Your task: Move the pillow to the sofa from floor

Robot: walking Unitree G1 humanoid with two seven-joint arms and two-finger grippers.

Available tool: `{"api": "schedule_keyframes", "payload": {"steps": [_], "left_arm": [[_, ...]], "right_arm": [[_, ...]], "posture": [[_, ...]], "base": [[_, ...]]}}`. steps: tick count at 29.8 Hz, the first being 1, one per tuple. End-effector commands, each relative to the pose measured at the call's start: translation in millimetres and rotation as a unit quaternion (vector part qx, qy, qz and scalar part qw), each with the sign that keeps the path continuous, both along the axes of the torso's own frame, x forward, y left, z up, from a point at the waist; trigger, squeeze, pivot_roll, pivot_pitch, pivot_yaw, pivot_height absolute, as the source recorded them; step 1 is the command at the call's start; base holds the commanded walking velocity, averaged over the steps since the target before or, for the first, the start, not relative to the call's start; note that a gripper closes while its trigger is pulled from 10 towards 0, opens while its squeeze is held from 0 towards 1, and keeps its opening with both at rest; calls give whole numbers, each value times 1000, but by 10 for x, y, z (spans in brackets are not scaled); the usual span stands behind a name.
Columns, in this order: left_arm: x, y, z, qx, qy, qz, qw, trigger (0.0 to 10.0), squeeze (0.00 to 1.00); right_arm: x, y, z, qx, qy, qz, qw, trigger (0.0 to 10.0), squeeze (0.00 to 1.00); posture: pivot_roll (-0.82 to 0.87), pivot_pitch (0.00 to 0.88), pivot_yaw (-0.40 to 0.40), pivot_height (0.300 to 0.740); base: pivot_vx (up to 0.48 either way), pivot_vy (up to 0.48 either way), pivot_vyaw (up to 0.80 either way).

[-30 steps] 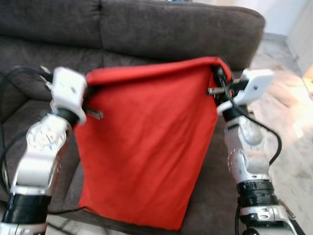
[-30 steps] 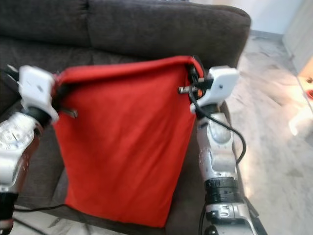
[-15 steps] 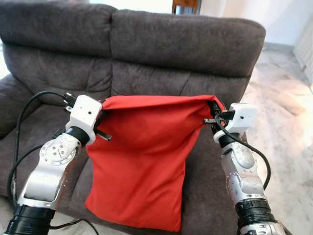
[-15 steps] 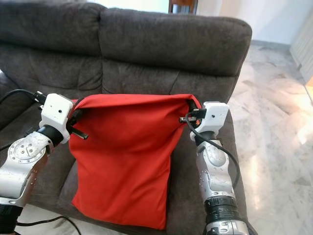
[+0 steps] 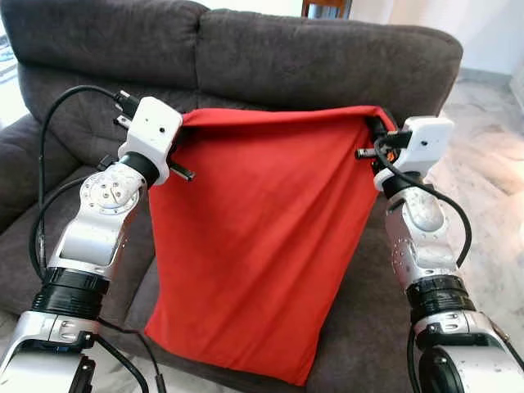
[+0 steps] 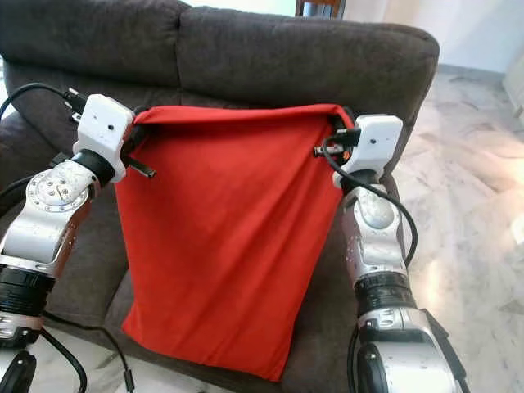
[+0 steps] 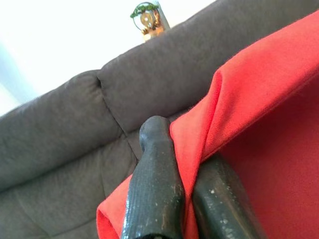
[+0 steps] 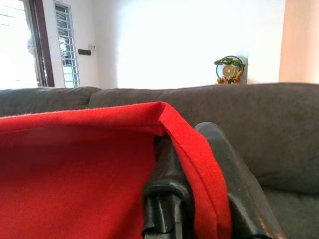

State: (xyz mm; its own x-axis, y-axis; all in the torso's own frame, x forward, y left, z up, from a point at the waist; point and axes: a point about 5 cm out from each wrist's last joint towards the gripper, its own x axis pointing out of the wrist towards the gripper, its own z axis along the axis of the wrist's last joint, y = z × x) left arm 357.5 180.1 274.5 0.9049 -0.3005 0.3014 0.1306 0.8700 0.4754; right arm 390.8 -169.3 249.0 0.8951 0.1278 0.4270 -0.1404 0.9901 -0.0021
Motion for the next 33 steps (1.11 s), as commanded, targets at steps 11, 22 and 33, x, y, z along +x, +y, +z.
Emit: {"api": "schedule_keyframes", "payload": {"steps": [11,22,33], "left_arm": [[-127,360,-416,-20,46,73,996,10000,0],[112,414,222,-3,-34,85,996,10000,0],[106,305,-104,6,4,67,998,10000,0]], "right_arm": [[-143,-502,-332,64,18,-95,993,10000,0],[-5,-510,333,73,-69,-90,991,10000,0],[-37,-530,-46,74,-22,-100,992,10000,0]], "posture": [[81,155,4,740],[73,149,16,740],[70,164,13,740]], "base": [[0,0,0],[0,0,0],[0,0,0]]}}
